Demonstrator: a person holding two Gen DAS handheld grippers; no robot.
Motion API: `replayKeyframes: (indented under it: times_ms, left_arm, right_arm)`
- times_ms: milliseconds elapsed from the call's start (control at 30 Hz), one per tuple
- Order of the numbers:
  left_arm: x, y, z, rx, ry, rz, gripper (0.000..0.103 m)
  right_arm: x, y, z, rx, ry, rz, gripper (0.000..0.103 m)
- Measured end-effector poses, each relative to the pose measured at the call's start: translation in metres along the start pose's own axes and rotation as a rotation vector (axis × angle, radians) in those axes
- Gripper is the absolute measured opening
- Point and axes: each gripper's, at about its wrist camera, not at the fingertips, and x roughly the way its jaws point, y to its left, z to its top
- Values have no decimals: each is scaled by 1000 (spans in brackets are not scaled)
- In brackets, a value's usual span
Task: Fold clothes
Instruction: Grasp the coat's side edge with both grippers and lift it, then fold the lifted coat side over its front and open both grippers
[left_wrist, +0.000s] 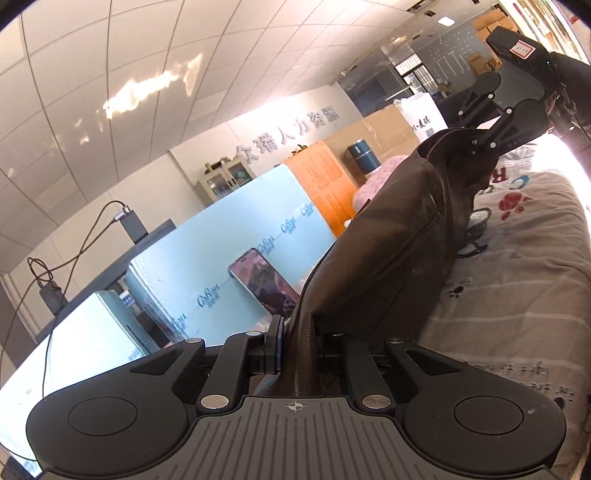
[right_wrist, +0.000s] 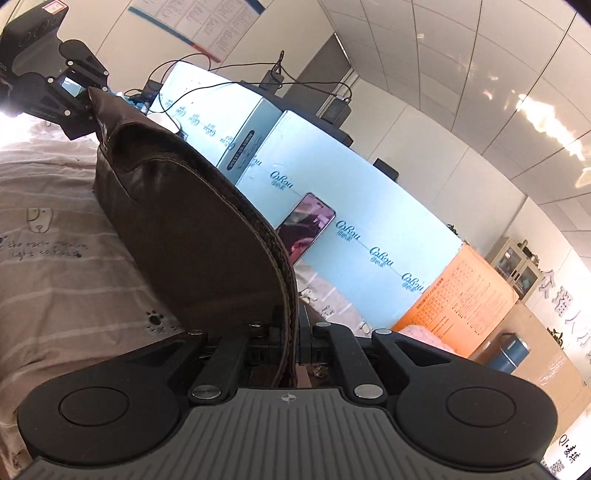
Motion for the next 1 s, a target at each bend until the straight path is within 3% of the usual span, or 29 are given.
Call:
replayKeyframes:
  times_ms: [167, 400, 600, 867, 1000]
  left_arm:
    - [56, 29, -5, -21, 39, -7, 11]
    - [118, 52, -25, -48, 125, -81, 11]
    - [153, 56, -43, -55, 191, -136, 13]
    - [174, 65, -60, -117, 207, -163, 22]
    - [171, 81, -68, -188, 218, -138, 38]
  right_arm:
    - [50, -34, -2, 50, -26, 13, 4]
    - [114, -51, -19, 106, 38, 58, 4]
    - [144, -54, -33, 142, 81, 81, 4]
    - [154, -60, -49, 191, 112, 86, 6]
    - [158, -68, -56, 237, 124, 85, 11]
